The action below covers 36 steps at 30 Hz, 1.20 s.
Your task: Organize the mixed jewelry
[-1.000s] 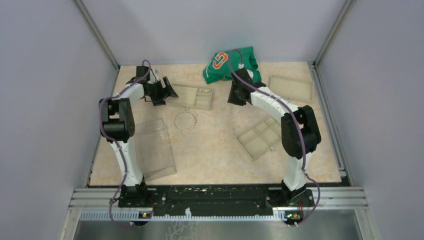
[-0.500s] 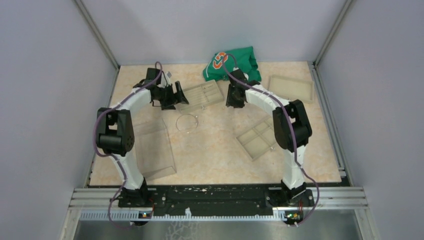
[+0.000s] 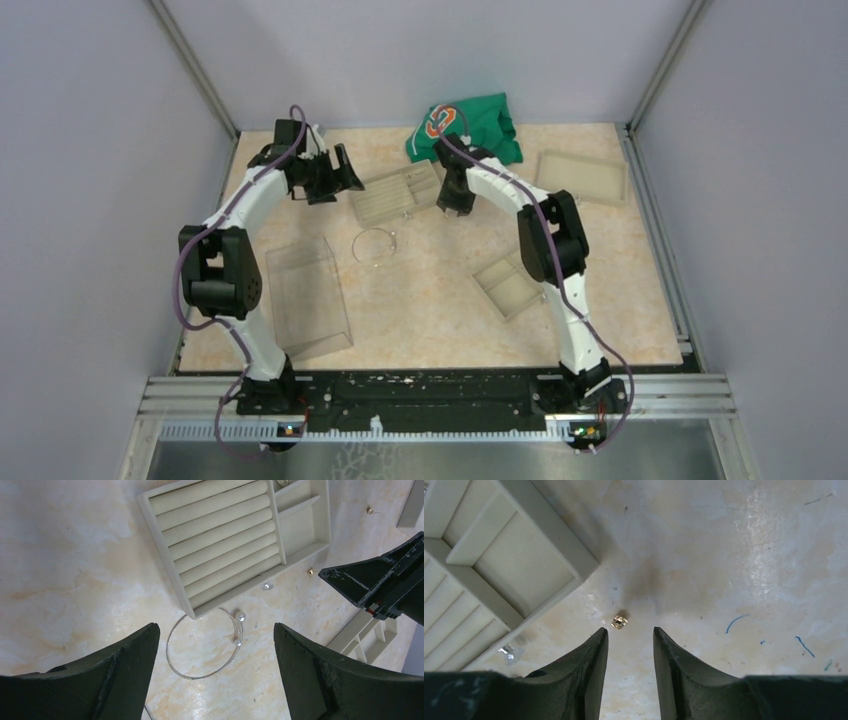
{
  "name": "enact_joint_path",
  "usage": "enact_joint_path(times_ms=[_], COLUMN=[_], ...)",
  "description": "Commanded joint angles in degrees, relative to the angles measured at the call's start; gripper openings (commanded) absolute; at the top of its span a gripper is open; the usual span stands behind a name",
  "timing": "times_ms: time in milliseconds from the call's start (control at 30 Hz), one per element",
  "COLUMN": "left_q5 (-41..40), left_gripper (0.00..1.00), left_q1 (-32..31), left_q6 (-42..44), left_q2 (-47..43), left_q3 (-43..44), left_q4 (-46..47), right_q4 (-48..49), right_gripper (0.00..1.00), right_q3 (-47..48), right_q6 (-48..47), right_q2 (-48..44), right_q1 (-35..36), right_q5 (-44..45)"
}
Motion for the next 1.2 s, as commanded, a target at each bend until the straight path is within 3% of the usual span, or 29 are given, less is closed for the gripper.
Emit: enact_joint_path(times_ms=[0,267,1167], left_q5=[-0.59,-0.10,1.06], left_gripper=[0.91,0.91,0.91], left_q1=[0.25,0.98,2.33], left_q6=[1.29,2.46,3.19], left_q2=[-1.39,-0.99,-0.69], left_q3=[1.13,1.23,0.59], left_q4=[-1.97,-2.19,-1.64], right_q4=[-6.41,-11.91,-12.30], right_gripper=[0.38,0.33,0.10], right_q3=[7.51,14.24,15.09], right_q6=[6.10,8.94,6.52], right_q2=[3.30,8.25,9.18], right_q1=[1.75,3.02,4.19], right_q5=[4.90,8.41,7.64])
